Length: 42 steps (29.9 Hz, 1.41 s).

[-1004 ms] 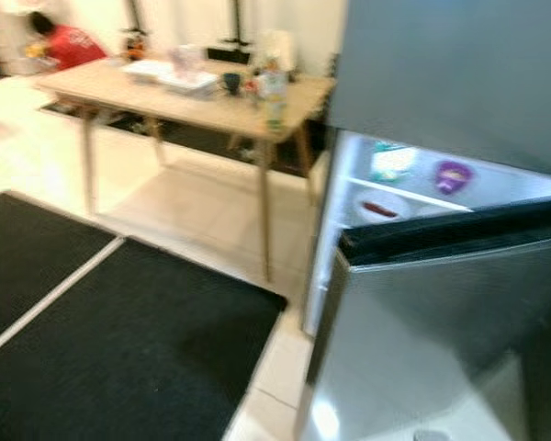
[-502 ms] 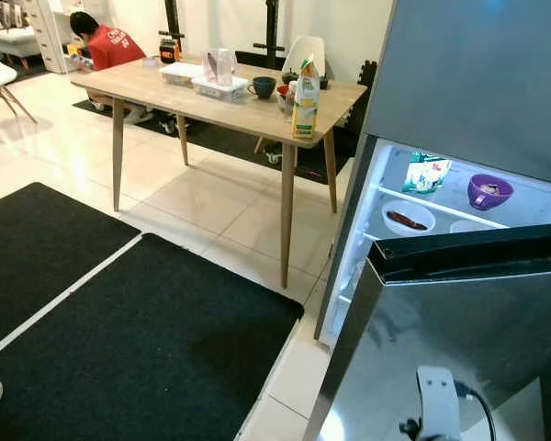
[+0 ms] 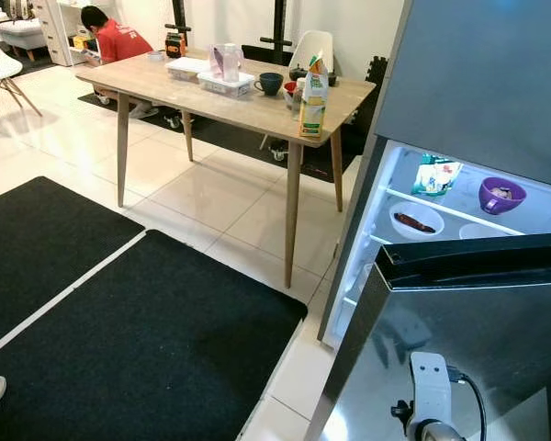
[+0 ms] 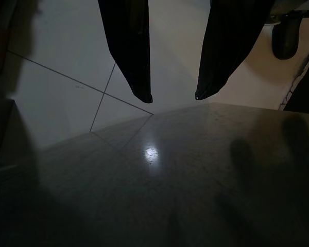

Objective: Restocking fridge

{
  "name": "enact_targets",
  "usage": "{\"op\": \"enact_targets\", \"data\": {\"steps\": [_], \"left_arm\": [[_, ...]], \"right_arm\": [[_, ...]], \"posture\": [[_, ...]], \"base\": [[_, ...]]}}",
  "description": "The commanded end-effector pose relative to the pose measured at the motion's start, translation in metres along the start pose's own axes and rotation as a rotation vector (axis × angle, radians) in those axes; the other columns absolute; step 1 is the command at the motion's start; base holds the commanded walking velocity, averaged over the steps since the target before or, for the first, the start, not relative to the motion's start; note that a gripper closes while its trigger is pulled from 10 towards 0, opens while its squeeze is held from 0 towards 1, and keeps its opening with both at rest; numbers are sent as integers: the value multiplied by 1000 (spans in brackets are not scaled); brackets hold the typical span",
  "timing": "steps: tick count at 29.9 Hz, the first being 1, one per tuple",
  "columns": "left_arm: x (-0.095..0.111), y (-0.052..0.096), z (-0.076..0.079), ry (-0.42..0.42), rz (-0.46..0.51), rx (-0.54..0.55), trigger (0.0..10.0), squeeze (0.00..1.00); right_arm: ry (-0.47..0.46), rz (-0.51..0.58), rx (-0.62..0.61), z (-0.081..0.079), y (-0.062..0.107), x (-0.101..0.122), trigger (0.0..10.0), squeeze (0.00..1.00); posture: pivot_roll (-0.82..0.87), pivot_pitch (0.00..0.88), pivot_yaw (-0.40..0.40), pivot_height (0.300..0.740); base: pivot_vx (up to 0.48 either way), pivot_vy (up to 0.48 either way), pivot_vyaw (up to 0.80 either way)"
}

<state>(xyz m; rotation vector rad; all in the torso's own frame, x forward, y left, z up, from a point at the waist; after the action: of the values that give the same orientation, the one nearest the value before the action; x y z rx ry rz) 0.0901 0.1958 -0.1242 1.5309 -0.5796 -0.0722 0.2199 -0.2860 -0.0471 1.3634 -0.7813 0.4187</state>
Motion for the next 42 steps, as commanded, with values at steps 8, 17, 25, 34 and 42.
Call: {"op": "enact_targets", "data": {"steps": [8,17,25,34,42], "left_arm": [[1,0,-2,-9,3,-2,10000,0],[1,0,1,-4,4,-15,10000,0],[2,0,1,-5,5,-17,10000,0],[1,0,1,-7,3,-19,10000,0],[1,0,0,-10,2,-5,10000,0]], "right_arm": [[-17,20,16,-3,-1,4,10000,0],[-16,37,30,-7,-2,10,10000,0],[-11,47,43,-10,-3,12,10000,0],[7,143,71,-20,-7,43,10000,0],[24,311,98,-34,-7,99,10000,0]], "posture": [[-46,0,-25,740],[-50,0,-25,740],[-50,0,-25,740],[-55,0,-20,740],[-51,0,-24,740]], "base": [[314,0,0],[380,0,0],[398,0,0],[398,0,0],[392,0,0]]}}
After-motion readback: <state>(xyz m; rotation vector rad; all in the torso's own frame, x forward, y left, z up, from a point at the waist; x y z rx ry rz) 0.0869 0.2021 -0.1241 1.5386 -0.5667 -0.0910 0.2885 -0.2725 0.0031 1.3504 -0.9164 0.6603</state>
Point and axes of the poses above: a point about 5 cm out from each wrist's last joint towards the gripper, its own y axis pointing back from the gripper into the wrist, its own x axis along the axis of the wrist's last joint, z = x × y, the point moved 1 cm from there along -y, pointing out of the wrist towards the gripper, and after that the axes turned 8 degrees about -y, right-handed, at the moved point
